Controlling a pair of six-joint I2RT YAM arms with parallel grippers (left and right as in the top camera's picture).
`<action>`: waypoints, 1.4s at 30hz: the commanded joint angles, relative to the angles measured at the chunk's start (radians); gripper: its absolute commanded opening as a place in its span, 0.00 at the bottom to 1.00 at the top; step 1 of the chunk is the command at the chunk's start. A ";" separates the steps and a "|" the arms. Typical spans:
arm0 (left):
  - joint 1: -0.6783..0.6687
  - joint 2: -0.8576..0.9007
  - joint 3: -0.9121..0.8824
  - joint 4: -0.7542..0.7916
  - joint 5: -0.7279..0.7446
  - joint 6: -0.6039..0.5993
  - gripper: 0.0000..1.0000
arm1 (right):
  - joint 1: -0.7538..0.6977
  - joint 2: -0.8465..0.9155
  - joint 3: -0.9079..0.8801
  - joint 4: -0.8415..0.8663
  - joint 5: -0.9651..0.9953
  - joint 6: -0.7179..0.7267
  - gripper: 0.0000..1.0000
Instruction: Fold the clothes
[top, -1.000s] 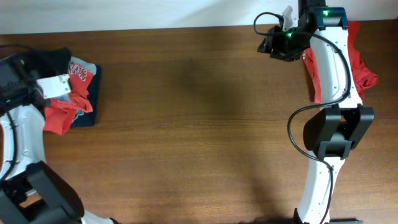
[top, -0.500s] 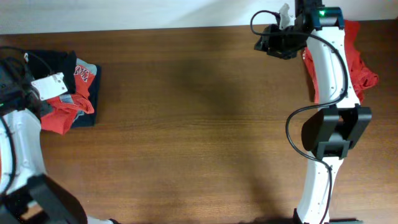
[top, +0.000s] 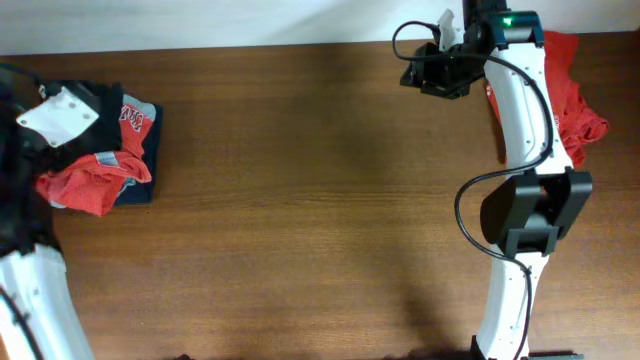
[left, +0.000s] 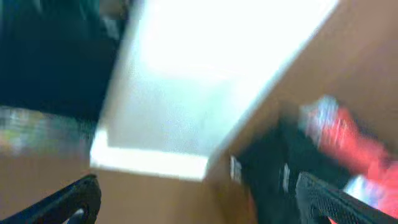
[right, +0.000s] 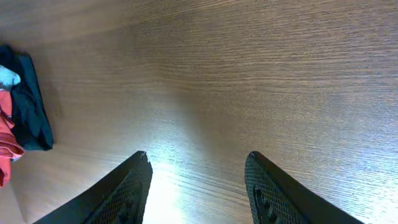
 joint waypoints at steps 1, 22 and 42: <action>-0.013 0.000 0.013 0.053 0.426 -0.314 0.99 | 0.002 -0.122 0.020 -0.005 0.029 -0.050 0.57; -0.599 0.118 0.013 -0.028 -0.065 -1.234 0.99 | 0.003 -0.480 0.019 -0.380 0.554 -0.110 0.99; -0.631 0.253 0.013 -0.113 -0.085 -1.304 1.00 | 0.003 -0.470 0.019 -0.398 0.555 -0.110 0.99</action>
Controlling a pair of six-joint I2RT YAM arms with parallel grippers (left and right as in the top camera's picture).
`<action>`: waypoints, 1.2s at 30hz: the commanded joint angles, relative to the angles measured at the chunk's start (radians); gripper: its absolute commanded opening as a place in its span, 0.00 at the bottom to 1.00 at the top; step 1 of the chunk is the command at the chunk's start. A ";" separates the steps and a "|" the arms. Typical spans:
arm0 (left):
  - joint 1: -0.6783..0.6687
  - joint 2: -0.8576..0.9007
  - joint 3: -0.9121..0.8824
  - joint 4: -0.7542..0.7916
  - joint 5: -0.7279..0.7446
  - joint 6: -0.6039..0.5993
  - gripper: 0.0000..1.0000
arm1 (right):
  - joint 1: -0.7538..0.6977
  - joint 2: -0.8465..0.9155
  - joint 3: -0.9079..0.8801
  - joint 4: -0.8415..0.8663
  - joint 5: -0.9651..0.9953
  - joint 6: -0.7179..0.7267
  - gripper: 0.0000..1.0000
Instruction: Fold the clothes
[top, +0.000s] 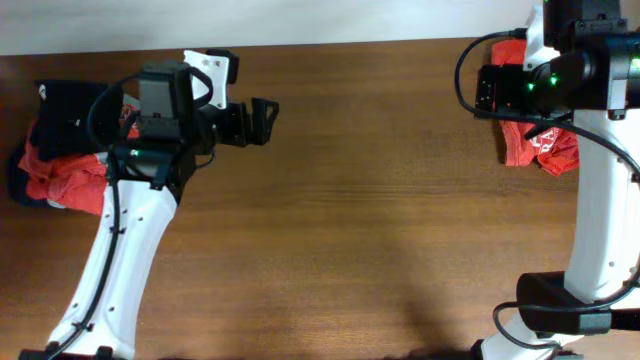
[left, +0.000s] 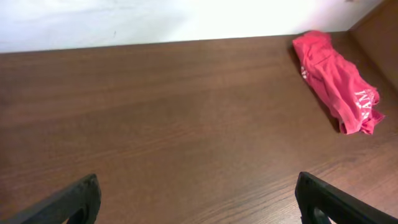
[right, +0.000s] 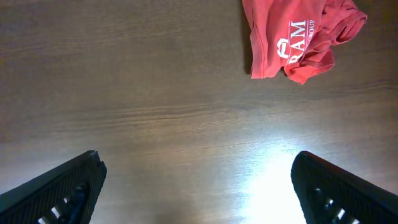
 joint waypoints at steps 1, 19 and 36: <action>-0.004 0.017 0.006 0.001 -0.008 -0.013 0.99 | 0.004 0.004 0.003 -0.003 0.020 -0.007 0.99; -0.004 0.017 0.006 0.001 -0.008 -0.013 0.99 | 0.158 -0.560 -0.200 0.015 -0.013 -0.006 0.99; -0.004 0.017 0.006 0.001 -0.008 -0.013 1.00 | 0.032 -1.334 -1.739 1.541 -0.056 -0.006 0.99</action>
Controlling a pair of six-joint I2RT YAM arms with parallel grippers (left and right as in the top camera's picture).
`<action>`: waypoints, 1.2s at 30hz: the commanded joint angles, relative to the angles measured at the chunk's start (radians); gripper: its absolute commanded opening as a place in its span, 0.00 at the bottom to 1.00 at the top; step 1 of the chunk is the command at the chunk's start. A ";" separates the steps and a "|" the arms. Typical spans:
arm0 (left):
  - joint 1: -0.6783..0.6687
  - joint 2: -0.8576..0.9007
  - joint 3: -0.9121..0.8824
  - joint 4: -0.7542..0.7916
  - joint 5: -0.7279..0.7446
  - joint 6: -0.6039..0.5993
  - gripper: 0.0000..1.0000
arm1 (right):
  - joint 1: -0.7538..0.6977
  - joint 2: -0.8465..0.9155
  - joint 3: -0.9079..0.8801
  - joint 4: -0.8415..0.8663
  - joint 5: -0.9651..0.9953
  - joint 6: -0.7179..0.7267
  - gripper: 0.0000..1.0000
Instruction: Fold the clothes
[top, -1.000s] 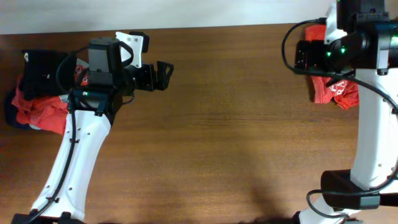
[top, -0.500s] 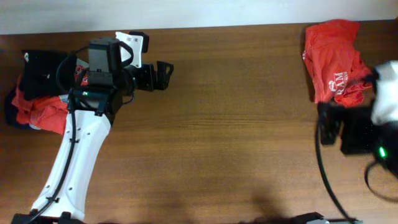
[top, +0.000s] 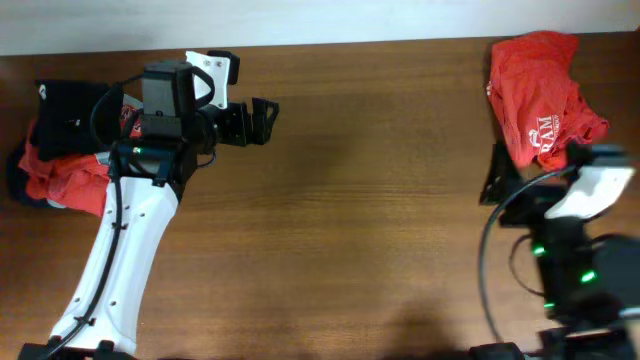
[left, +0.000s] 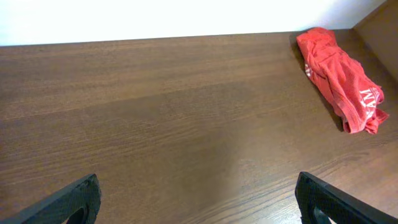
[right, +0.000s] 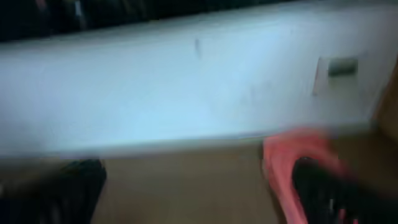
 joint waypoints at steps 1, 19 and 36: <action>-0.004 0.005 0.006 0.001 -0.003 -0.010 0.99 | -0.014 -0.120 -0.225 0.143 -0.029 -0.004 0.99; -0.004 0.005 0.006 0.001 -0.003 -0.010 0.99 | -0.068 -0.546 -0.799 0.296 -0.092 -0.003 0.99; -0.004 0.005 0.006 0.001 -0.003 -0.010 0.99 | -0.068 -0.559 -0.811 0.159 -0.134 -0.003 0.98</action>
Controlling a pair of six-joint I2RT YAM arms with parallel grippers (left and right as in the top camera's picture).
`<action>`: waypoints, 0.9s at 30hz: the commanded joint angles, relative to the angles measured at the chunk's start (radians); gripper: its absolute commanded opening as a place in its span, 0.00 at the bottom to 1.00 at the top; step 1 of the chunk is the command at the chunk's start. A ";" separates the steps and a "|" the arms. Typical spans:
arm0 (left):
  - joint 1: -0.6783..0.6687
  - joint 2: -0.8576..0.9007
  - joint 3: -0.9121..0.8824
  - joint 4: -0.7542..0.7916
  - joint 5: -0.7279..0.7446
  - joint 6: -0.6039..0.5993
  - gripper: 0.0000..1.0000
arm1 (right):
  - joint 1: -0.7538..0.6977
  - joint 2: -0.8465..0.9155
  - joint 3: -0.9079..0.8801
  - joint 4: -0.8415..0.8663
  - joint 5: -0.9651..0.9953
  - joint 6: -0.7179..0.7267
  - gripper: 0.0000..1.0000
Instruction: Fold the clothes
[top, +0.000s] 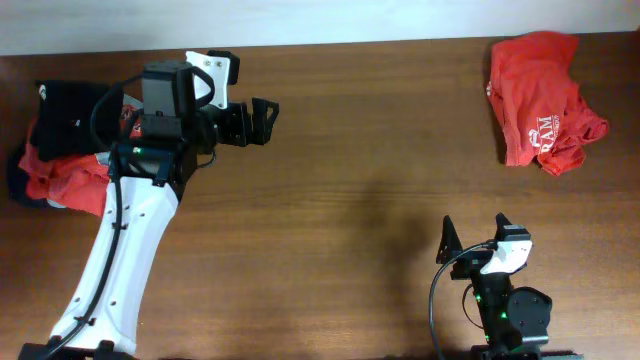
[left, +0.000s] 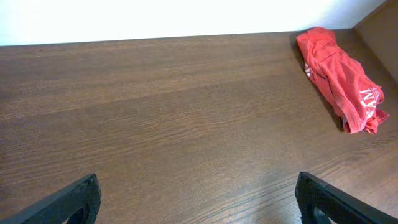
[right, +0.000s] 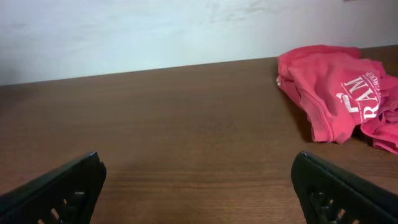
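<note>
A crumpled red T-shirt (top: 538, 98) with white lettering lies at the table's far right corner; it also shows as the red shirt (left: 339, 79) in the left wrist view and the red shirt (right: 339, 93) in the right wrist view. A heap of red, black and blue clothes (top: 65, 145) sits at the far left. My left gripper (top: 262, 121) stands open and empty, high over the back left of the table, pointing right. My right gripper (top: 473, 240) is open and empty, low at the front right, far from the shirt.
The brown wooden table (top: 350, 220) spans the view, with a white wall (top: 300, 20) behind its far edge. The left arm (top: 125, 230) crosses the left part of the table, partly over the clothes heap.
My right arm has drawn back from near the red shirt to the table's front right edge, and its view is sharp again. The left arm and both garment piles have not moved.
At first my left gripper was over the clothes heap at the far left and my right over the far right by the red shirt. Then the left stood at the back left, open, while the right hovered above the shirt. The right then retreated to the front edge.
</note>
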 joint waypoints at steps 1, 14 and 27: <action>-0.004 0.004 0.006 0.001 -0.004 -0.009 0.99 | -0.007 -0.012 -0.005 -0.004 -0.019 -0.004 0.98; -0.004 0.004 0.006 0.001 -0.004 -0.009 0.99 | -0.007 -0.010 -0.005 -0.004 -0.019 -0.004 0.99; -0.002 0.001 0.006 -0.038 -0.073 -0.006 0.99 | -0.007 -0.010 -0.005 -0.004 -0.019 -0.004 0.98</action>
